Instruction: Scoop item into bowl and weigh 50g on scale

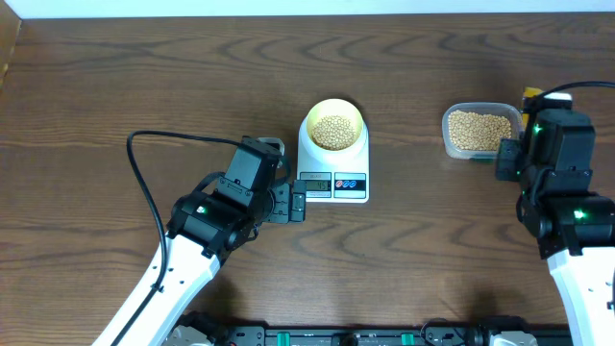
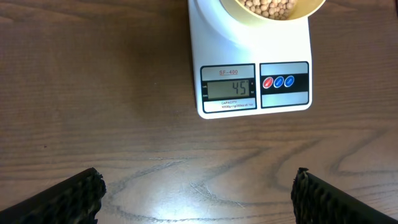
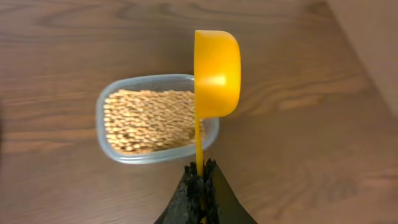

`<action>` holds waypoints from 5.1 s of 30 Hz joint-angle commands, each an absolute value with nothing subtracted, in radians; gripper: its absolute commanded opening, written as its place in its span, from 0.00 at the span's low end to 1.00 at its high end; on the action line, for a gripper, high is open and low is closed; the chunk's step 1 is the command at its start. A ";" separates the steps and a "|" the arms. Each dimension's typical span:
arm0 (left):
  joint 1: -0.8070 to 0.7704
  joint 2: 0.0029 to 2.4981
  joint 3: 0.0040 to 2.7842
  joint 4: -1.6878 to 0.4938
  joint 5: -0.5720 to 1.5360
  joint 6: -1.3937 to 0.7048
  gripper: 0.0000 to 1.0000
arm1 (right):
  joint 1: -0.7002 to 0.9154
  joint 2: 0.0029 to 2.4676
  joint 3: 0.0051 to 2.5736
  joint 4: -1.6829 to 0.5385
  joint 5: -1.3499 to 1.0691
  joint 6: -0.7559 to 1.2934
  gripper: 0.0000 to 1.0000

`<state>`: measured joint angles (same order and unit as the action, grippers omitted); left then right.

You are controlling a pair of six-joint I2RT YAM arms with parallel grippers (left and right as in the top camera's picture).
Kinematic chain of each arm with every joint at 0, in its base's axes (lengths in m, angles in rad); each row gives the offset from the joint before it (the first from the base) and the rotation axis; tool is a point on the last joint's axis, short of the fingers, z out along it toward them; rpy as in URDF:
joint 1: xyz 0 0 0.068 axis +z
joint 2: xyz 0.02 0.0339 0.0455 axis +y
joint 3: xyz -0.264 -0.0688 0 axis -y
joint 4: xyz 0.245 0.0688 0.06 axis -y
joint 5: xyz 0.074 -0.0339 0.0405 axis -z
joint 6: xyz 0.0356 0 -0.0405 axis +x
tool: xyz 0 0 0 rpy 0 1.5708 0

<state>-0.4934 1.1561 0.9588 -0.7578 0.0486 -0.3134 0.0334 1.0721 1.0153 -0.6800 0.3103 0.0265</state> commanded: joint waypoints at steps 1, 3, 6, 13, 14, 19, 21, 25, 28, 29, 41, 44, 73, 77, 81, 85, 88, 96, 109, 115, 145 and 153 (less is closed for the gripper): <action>-0.488 1.156 0.960 -0.759 0.036 -0.304 0.98 | 0.028 1.068 1.019 -0.701 0.362 0.055 0.01; -0.488 1.156 0.960 -0.759 0.036 -0.303 0.98 | 0.025 1.068 1.019 -0.726 0.391 0.055 0.01; -0.488 1.156 0.960 -0.759 0.036 -0.304 0.98 | 0.025 1.068 1.019 -0.757 0.445 0.055 0.01; -0.488 1.156 0.960 -0.759 0.036 -0.303 0.98 | 0.025 1.068 1.019 -0.772 0.436 0.055 0.01; -0.488 1.156 0.960 -0.759 0.036 -0.304 0.98 | 0.025 1.068 1.019 -0.776 0.436 0.055 0.01; -0.488 1.156 0.960 -0.759 0.036 -0.303 0.98 | 0.025 1.068 1.019 -0.774 0.436 0.055 0.01; -0.488 1.156 0.960 -0.759 0.036 -0.304 0.98 | 0.025 1.068 1.019 -0.774 0.436 0.055 0.01; -0.488 1.156 0.960 -0.759 0.036 -0.303 0.98 | 0.025 1.068 1.019 -0.774 0.436 0.055 0.01; -0.488 1.156 0.960 -0.759 0.036 -0.304 0.98 | 0.025 1.068 1.019 -0.774 0.436 0.055 0.01; -0.488 1.156 0.960 -0.759 0.036 -0.304 0.98 | 0.025 1.068 1.019 -0.774 0.436 0.055 0.01; -0.488 1.156 0.960 -0.759 0.036 -0.304 0.98 | 0.025 1.068 1.019 -0.767 0.436 0.055 0.01; -0.488 1.156 0.960 -0.759 0.036 -0.304 0.98 | 0.025 1.068 1.019 -0.767 0.435 0.055 0.01; -0.488 1.156 0.960 -0.759 0.038 -0.304 0.98 | 0.025 1.068 1.019 -0.767 0.435 0.055 0.01; -0.488 1.156 0.960 -0.774 0.040 -0.304 0.98 | 0.025 1.068 1.019 -0.767 0.435 0.055 0.01; -0.488 1.156 0.960 -0.774 0.040 -0.304 0.98 | 0.025 1.068 1.019 -0.767 0.435 0.055 0.01; -0.488 1.156 0.960 -0.774 0.040 -0.304 0.98 | 0.025 1.068 1.019 -0.767 0.435 0.055 0.01; -0.488 1.156 0.960 -0.774 0.040 -0.304 0.98 | 0.025 1.068 1.019 -0.767 0.435 0.055 0.01; -0.488 1.156 0.960 -0.774 0.043 -0.315 0.98 | 0.025 1.068 1.019 -0.767 0.435 0.055 0.01; -0.488 1.156 0.960 -0.769 0.044 -0.315 0.98 | 0.025 1.068 1.019 -0.767 0.435 0.055 0.01; -0.488 1.156 0.960 -0.765 0.044 -0.310 0.98 | 0.025 1.068 1.019 -0.767 0.435 0.055 0.01; -0.488 1.156 0.960 -0.764 0.150 -0.082 0.98 | 0.025 1.068 1.019 -0.767 0.435 0.055 0.01; -0.488 1.156 0.960 -0.763 0.150 -0.079 0.98 | 0.025 1.068 1.019 -0.767 0.435 0.055 0.01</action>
<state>-0.4934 1.1561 0.9588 -0.7593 0.1452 -0.1001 0.0299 1.0721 1.0153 -0.7677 0.4171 0.0418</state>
